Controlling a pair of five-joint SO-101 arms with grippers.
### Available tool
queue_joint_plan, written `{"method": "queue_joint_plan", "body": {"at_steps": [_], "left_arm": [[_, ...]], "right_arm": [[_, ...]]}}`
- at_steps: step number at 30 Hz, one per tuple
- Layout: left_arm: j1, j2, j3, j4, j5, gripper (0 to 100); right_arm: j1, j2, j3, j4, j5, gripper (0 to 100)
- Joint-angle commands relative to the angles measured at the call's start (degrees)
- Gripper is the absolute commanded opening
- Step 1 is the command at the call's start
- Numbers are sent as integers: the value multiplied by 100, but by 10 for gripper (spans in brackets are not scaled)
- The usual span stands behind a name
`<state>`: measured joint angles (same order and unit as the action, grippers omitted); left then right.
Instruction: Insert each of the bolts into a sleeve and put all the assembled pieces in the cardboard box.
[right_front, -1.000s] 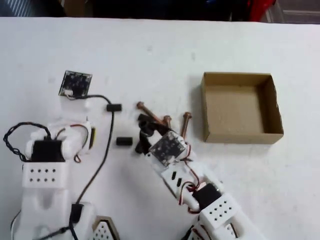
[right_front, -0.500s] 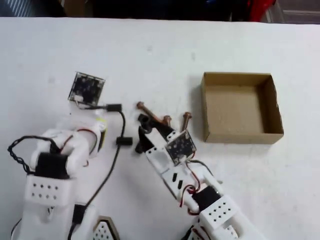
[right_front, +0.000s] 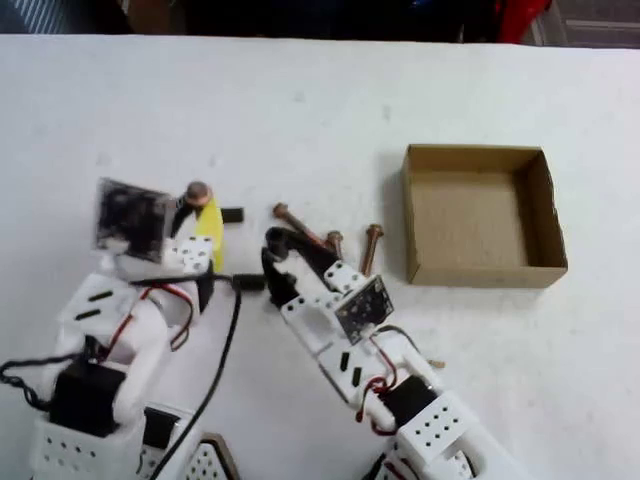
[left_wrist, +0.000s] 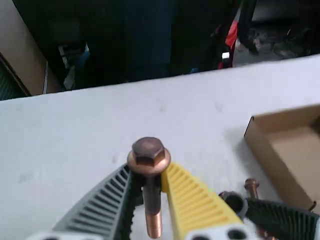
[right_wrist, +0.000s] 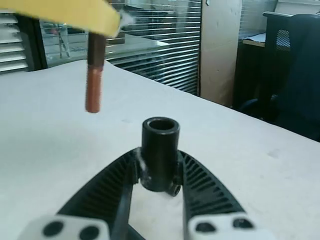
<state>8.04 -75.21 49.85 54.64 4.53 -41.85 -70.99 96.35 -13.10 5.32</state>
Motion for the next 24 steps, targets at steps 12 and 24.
{"method": "queue_joint_plan", "body": {"at_steps": [12, 24], "left_arm": [[954, -242, -62, -800, 149, 20], [1358, -330, 782, -2145, 185, 20]], "right_arm": [[-75, -84, 53, 84, -44, 16], [-92, -84, 53, 233, -9, 16]]}}
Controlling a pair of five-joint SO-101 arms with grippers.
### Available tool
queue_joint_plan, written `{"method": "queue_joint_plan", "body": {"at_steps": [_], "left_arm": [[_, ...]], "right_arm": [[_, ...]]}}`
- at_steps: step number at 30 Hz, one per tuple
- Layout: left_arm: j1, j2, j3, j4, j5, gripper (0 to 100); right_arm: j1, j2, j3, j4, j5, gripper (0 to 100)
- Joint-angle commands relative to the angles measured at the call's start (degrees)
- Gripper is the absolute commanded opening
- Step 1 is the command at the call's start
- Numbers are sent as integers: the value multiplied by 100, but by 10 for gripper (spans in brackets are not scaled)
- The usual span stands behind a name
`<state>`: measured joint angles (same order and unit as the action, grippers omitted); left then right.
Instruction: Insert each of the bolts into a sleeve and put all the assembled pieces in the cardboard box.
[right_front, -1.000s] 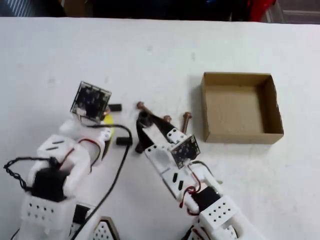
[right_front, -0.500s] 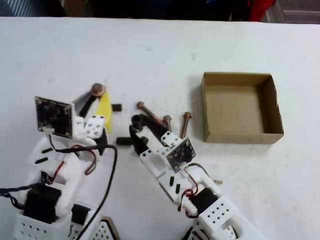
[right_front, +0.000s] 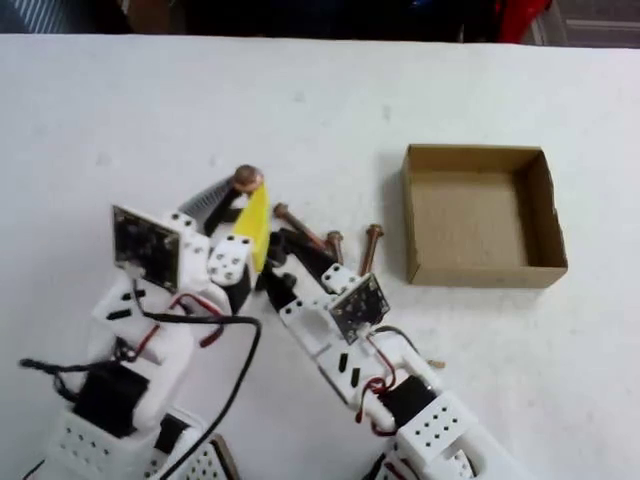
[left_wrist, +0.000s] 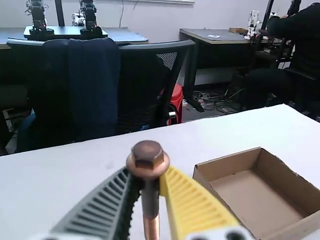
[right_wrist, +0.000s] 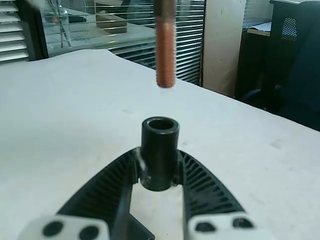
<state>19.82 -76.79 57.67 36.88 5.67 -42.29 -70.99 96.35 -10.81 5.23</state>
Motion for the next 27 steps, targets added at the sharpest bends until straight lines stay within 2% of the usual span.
{"method": "queue_joint_plan", "body": {"at_steps": [1, 11, 20, 27], "left_arm": [[233, -251, 0, -360, 70, 20], [347, -848, 492, -325, 70, 20], [338, -875, 580, 79, 70, 20], [356, -875, 615, 97, 79, 20]], "right_arm": [[-48, -84, 53, 4, 0, 16], [-48, -84, 53, 4, 0, 16], [-40, -84, 53, 4, 0, 16], [-31, -84, 53, 4, 0, 16]]}}
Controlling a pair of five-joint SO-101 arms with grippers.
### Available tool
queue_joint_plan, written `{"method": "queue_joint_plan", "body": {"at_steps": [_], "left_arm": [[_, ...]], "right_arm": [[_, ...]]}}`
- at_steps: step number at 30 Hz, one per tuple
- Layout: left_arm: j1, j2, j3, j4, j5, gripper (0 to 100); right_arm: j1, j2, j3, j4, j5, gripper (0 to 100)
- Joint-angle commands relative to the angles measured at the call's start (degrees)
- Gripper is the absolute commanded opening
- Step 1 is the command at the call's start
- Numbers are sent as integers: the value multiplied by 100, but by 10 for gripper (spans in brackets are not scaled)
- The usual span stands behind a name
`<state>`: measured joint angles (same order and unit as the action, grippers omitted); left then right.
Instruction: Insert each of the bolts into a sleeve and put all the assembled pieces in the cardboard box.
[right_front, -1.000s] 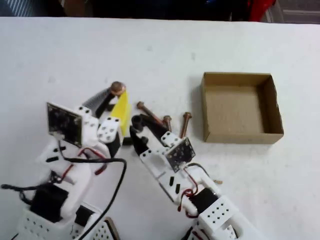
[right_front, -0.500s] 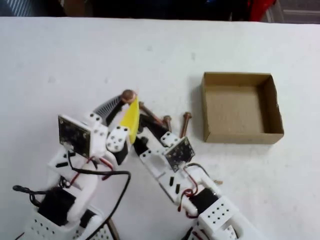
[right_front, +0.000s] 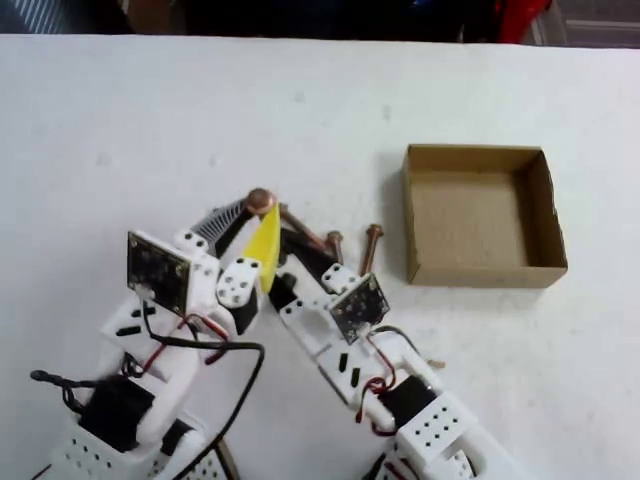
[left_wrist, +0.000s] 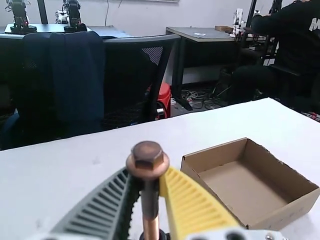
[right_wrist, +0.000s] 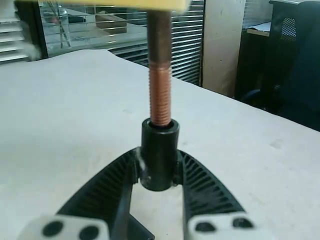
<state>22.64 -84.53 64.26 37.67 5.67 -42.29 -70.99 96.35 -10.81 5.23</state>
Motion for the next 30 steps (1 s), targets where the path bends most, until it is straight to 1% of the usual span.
{"method": "queue_joint_plan", "body": {"at_steps": [1, 6, 10, 18, 24, 27, 30], "left_arm": [[75, -101, -44, 62, 79, 20], [75, -101, -44, 308, 79, 20], [75, -84, -26, 334, 79, 20], [48, -101, 668, 290, 44, 20], [40, -101, 695, 273, 35, 20], [31, -110, 730, 35, 35, 20], [31, -110, 730, 44, -62, 21]], "right_arm": [[-31, -84, 53, 4, 0, 16], [-31, -84, 53, 4, 0, 16], [-31, -84, 53, 4, 0, 16], [-31, -84, 53, 4, 0, 16], [-31, -84, 53, 13, 0, 16], [-31, -84, 53, 13, 0, 16], [-31, -84, 53, 13, 0, 16]]}}
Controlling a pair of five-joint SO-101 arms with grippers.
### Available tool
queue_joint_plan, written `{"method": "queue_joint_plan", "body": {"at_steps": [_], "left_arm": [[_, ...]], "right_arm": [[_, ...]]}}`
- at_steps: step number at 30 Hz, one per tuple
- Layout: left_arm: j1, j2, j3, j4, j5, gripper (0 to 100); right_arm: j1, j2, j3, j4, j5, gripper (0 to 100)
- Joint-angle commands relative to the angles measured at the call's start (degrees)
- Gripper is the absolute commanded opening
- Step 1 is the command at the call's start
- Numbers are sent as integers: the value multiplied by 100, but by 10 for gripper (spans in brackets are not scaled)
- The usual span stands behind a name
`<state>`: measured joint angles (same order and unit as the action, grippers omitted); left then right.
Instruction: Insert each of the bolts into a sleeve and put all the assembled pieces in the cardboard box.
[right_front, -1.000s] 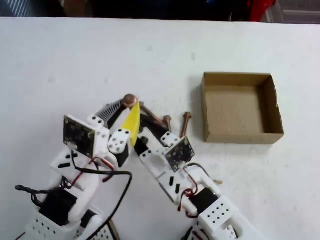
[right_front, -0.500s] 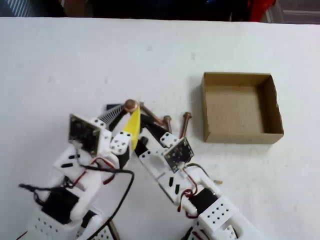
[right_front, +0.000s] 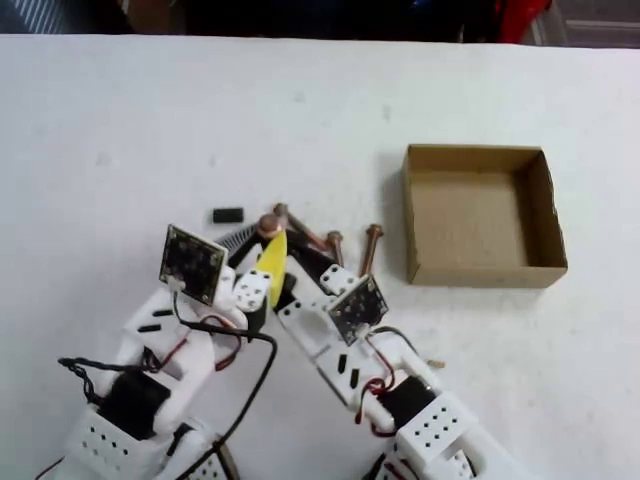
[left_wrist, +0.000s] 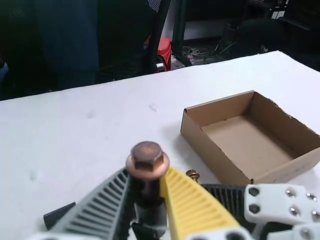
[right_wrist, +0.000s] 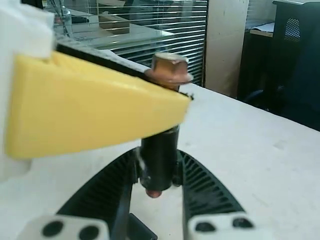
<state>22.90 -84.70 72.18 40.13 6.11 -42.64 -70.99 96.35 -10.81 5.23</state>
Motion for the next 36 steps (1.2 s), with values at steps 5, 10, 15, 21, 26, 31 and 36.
{"method": "queue_joint_plan", "body": {"at_steps": [5, 10, 15, 21, 26, 31, 36], "left_arm": [[4, -92, -62, -202, -624, 21], [4, -92, -62, -202, -659, 21], [4, -92, -62, -193, -941, 87], [4, -92, 176, -237, -774, 169], [-4, -92, 185, -246, -774, 190], [-418, -92, 220, -519, -809, 225], [-549, -92, 229, -501, -800, 250]], "right_arm": [[4, -84, 53, 13, 0, 16], [4, -84, 53, 13, 0, 16], [13, -84, 53, 13, 9, 16], [13, -84, 53, 13, 9, 16], [13, -84, 53, 13, 9, 16], [13, -84, 53, 22, 9, 16], [13, -84, 53, 22, 9, 16]]}}
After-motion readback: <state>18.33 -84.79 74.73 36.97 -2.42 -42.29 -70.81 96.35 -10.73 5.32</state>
